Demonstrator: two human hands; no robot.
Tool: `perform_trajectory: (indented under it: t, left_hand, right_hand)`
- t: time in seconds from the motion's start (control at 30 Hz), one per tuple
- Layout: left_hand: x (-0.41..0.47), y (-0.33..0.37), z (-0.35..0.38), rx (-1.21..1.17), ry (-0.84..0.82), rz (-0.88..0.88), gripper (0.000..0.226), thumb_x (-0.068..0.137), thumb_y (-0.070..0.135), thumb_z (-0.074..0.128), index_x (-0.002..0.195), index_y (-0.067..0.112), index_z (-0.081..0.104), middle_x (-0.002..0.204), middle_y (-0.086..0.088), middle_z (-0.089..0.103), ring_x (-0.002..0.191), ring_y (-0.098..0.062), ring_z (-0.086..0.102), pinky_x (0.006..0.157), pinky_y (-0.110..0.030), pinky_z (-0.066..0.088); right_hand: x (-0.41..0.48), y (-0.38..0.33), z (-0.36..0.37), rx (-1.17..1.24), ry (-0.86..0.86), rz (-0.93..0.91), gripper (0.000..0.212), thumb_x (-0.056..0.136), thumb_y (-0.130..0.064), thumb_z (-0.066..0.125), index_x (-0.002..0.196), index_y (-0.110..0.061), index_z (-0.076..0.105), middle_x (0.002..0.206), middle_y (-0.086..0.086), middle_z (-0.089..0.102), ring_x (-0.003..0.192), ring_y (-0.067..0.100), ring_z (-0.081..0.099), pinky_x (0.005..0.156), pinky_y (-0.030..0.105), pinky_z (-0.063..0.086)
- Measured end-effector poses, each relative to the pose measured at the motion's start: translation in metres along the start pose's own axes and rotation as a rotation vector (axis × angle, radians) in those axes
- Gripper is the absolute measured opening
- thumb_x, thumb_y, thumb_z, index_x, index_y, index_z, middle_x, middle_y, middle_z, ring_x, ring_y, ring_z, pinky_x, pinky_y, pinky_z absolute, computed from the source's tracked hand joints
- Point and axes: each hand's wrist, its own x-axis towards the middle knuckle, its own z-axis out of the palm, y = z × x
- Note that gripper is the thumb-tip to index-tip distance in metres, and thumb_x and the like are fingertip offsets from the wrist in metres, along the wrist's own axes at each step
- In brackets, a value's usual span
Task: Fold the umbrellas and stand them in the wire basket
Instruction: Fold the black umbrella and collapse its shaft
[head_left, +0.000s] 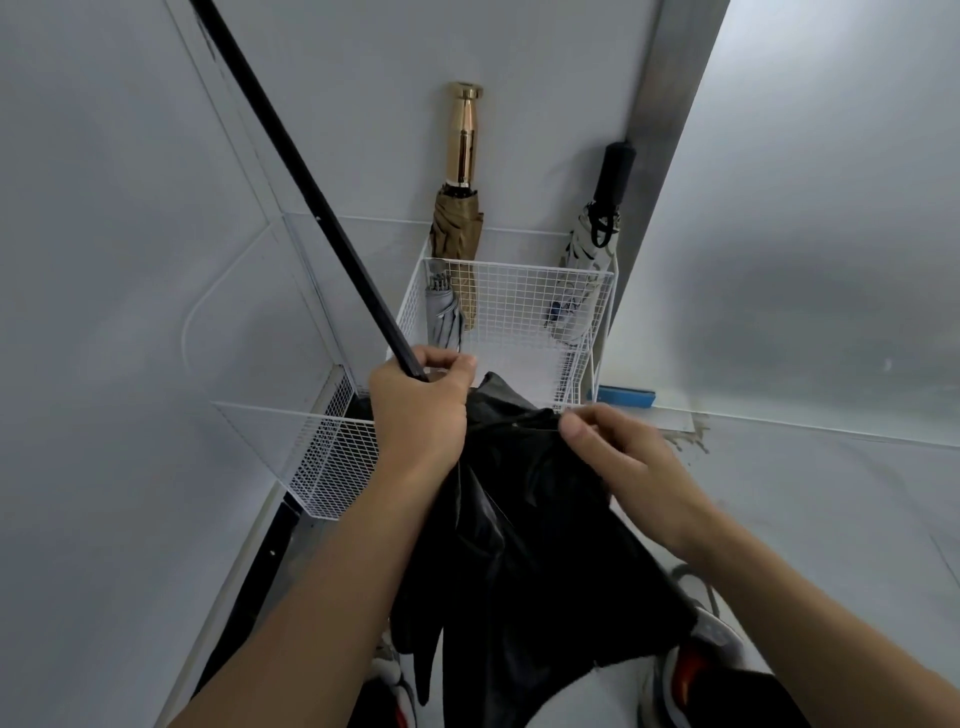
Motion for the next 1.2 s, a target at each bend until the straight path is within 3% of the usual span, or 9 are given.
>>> perform_trajectory:
  t: [0.1, 0.33, 0.5, 0.63, 0.7, 0.83, 0.97, 1.07, 1.2]
  left_hand:
    - [0.007, 0.002, -0.008, -0.014, 0.046, 0.036, 0.014, 0.086, 0.014, 0.073, 0.072, 0.015, 0.068, 0.055, 0.009, 0.061, 0.048, 0.002, 0.057, 0.05, -0.01, 0.045]
    - [0.002, 0.003, -0.005, 0.092, -0.109, 0.059, 0.008, 0.085, 0.018, 0.075, 0.081, 0.011, 0.072, 0.075, -0.008, 0.071, 0.059, -0.006, 0.063, 0.054, -0.011, 0.048]
    - [-0.001, 0.001, -0.001, 0.132, -0.129, 0.096, 0.009, 0.086, 0.019, 0.074, 0.083, 0.01, 0.072, 0.08, -0.015, 0.072, 0.063, -0.014, 0.064, 0.052, -0.008, 0.047]
    - [-0.003, -0.001, 0.001, 0.156, -0.15, 0.131, 0.009, 0.086, 0.018, 0.074, 0.079, 0.013, 0.071, 0.074, -0.011, 0.071, 0.065, -0.016, 0.067, 0.055, -0.013, 0.051]
    - [-0.004, -0.003, 0.003, 0.174, -0.145, 0.145, 0.009, 0.086, 0.019, 0.074, 0.079, 0.014, 0.07, 0.072, -0.008, 0.07, 0.064, -0.014, 0.067, 0.055, -0.013, 0.05]
    - [-0.002, -0.005, 0.004, 0.168, -0.091, 0.155, 0.009, 0.086, 0.02, 0.074, 0.08, 0.016, 0.069, 0.075, -0.009, 0.07, 0.064, -0.013, 0.065, 0.052, -0.01, 0.048]
    - [-0.002, -0.006, 0.004, 0.164, -0.054, 0.16, 0.011, 0.087, 0.021, 0.073, 0.078, 0.018, 0.068, 0.076, -0.009, 0.069, 0.064, -0.011, 0.063, 0.051, -0.007, 0.045]
    - [-0.003, -0.005, 0.006, 0.192, -0.094, 0.173, 0.01, 0.086, 0.021, 0.074, 0.079, 0.018, 0.069, 0.074, -0.006, 0.07, 0.064, -0.01, 0.065, 0.053, -0.011, 0.048]
    - [-0.005, -0.001, 0.007, 0.175, -0.139, 0.161, 0.009, 0.087, 0.022, 0.073, 0.08, 0.016, 0.07, 0.074, -0.005, 0.071, 0.065, -0.01, 0.067, 0.059, -0.016, 0.054]
  right_hand:
    - [-0.006, 0.011, -0.007, -0.181, -0.194, 0.047, 0.031, 0.082, -0.045, 0.075, 0.066, -0.02, 0.062, 0.056, -0.012, 0.049, 0.054, 0.006, 0.046, 0.056, 0.026, 0.037]
    - [0.005, 0.009, -0.002, -0.261, 0.186, -0.068, 0.021, 0.092, -0.024, 0.066, 0.074, -0.013, 0.067, 0.066, 0.012, 0.067, 0.057, 0.015, 0.055, 0.06, 0.033, 0.046]
    - [0.002, -0.01, -0.008, 0.22, 0.089, 0.122, 0.043, 0.095, -0.041, 0.051, 0.083, -0.007, 0.075, 0.074, 0.005, 0.072, 0.065, 0.009, 0.064, 0.06, 0.02, 0.05]
    - [-0.001, -0.013, -0.008, 0.08, 0.042, 0.002, 0.025, 0.082, -0.031, 0.072, 0.079, -0.006, 0.076, 0.069, 0.012, 0.068, 0.061, 0.009, 0.058, 0.056, 0.016, 0.044]
    - [-0.004, -0.015, -0.008, 0.025, -0.031, 0.003, 0.033, 0.074, -0.037, 0.076, 0.078, -0.005, 0.075, 0.064, 0.015, 0.064, 0.058, 0.008, 0.055, 0.053, 0.014, 0.04]
    - [-0.009, -0.018, -0.014, 0.048, -0.114, 0.032, 0.039, 0.07, -0.044, 0.074, 0.077, -0.006, 0.075, 0.058, -0.002, 0.061, 0.052, 0.003, 0.051, 0.052, 0.012, 0.038]
    - [-0.008, -0.014, -0.008, -0.044, -0.202, 0.091, 0.011, 0.08, -0.019, 0.079, 0.071, -0.016, 0.075, 0.061, -0.006, 0.066, 0.058, 0.003, 0.06, 0.06, 0.016, 0.045]
    - [-0.005, -0.012, -0.008, 0.099, -0.09, 0.131, 0.013, 0.082, -0.009, 0.076, 0.069, -0.01, 0.074, 0.063, 0.001, 0.066, 0.062, 0.01, 0.061, 0.063, 0.021, 0.047]
    - [-0.003, -0.011, -0.004, 0.346, -0.018, 0.195, 0.018, 0.074, -0.024, 0.078, 0.074, -0.006, 0.075, 0.074, 0.012, 0.07, 0.069, 0.019, 0.066, 0.067, 0.027, 0.053]
